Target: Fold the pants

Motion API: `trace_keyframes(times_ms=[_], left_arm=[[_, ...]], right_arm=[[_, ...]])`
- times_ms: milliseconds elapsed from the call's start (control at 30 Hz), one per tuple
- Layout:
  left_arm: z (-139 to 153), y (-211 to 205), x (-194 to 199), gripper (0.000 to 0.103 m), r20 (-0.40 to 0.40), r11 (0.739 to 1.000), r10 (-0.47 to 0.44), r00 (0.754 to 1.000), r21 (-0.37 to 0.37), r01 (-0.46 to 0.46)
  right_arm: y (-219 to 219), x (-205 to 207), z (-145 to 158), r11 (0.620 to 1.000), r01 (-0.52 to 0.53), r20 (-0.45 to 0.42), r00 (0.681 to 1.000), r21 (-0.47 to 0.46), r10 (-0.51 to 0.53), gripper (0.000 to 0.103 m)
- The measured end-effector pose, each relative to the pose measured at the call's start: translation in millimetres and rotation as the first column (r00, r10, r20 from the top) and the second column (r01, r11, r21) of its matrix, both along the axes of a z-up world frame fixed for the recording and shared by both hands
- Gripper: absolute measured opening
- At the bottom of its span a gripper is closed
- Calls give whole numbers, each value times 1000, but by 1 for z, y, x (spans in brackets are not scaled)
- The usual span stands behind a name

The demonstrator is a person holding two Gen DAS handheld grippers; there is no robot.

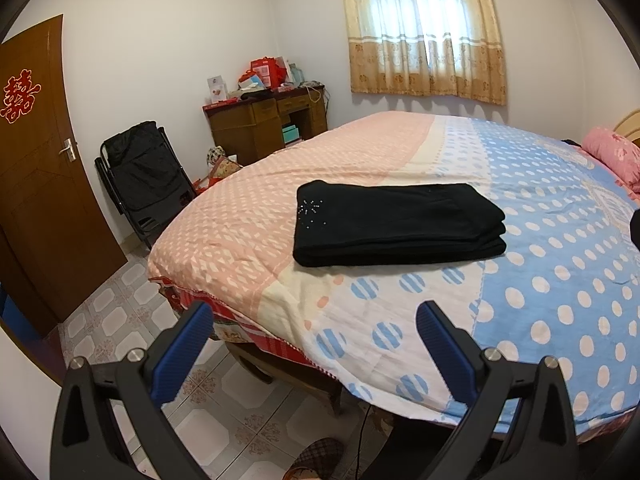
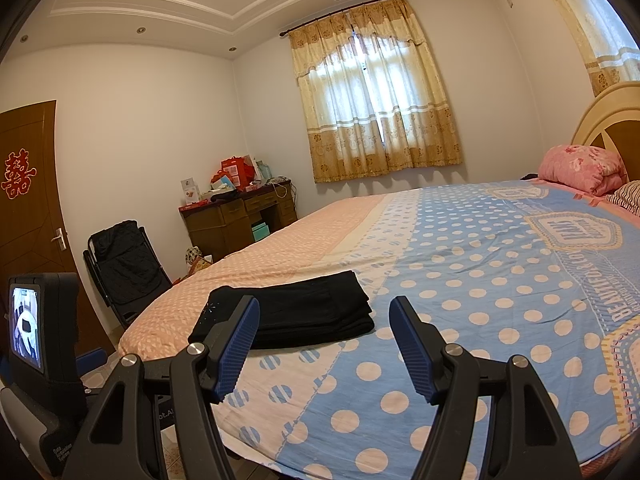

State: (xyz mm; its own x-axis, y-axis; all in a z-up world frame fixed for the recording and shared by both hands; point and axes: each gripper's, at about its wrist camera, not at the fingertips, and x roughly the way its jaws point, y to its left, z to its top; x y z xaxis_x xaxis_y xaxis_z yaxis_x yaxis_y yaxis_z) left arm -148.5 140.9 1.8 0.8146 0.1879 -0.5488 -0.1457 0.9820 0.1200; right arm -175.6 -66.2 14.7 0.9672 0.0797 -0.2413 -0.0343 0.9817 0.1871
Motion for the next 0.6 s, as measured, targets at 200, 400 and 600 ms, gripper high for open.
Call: trace_keyframes(times_ms=[200,400,600], left_arm=[[1,1,2,103,-13,999,-3,1000,-33,3],[2,2,3,103,-10,999,-7,1000,-48,6],[2,0,4,103,-13,999,-20,1000,-48,19]], right_arm=[[0,0,0,1000,0,-2,1000,1,0,69],[0,0,0,1000,-1,-1,1000,1,1,69],[0,0,0,1000,0,-3,1000,2,0,69]])
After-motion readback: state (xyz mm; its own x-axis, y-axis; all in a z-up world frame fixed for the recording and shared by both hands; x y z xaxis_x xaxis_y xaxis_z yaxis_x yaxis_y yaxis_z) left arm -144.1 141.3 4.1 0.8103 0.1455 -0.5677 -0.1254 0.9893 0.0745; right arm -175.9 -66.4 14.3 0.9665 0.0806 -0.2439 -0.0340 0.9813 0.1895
